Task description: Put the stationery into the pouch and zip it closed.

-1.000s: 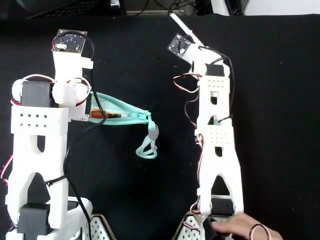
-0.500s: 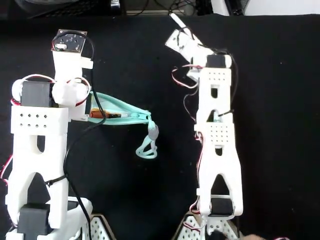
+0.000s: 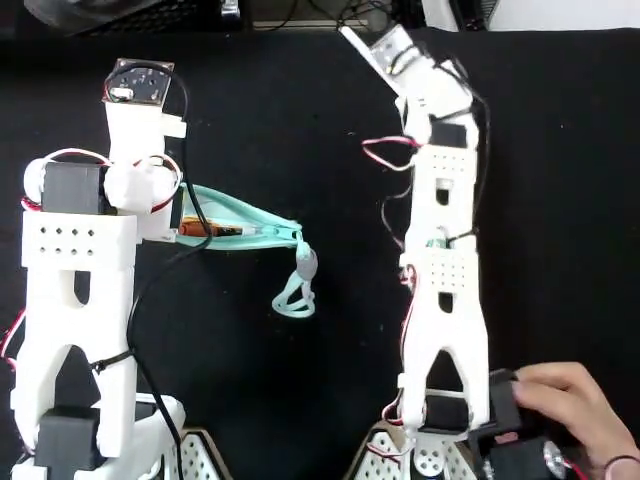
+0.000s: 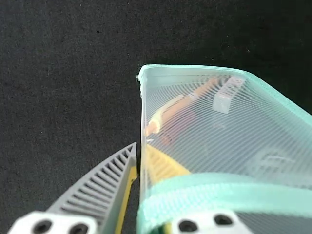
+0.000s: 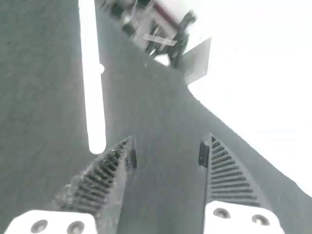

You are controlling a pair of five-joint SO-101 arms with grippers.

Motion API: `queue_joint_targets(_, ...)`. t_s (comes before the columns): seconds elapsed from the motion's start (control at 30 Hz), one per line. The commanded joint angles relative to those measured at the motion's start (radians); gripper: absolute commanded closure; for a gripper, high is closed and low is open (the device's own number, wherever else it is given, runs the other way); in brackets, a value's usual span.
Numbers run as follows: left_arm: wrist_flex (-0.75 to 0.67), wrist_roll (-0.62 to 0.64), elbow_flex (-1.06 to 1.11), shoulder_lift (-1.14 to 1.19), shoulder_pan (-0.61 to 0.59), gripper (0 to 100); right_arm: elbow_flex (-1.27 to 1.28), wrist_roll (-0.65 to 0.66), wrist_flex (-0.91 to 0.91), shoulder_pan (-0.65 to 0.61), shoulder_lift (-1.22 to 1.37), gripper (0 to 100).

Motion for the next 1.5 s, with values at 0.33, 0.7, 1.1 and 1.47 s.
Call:
queue_joint_targets(0.33, 0.008, 0.005, 0.002, -0.003, -0.007, 97, -0.012, 0.258, -0.218, -0.026, 0.102, 77.7)
queue_joint_targets(0.7, 0.008, 0.005, 0.002, -0.003, -0.008, 97, -0.018, 0.374, 0.133, -0.072, -0.012, 77.7)
queue_joint_targets(1.1, 0.008, 0.005, 0.002, -0.003, -0.008, 97, -0.012, -0.032, -0.169, -0.015, -0.097, 77.7)
queue_joint_targets(1.47, 0.008, 0.005, 0.002, -0.003, -0.008, 97, 0.05, 0.239, -0.523, -0.038, 0.107, 82.3)
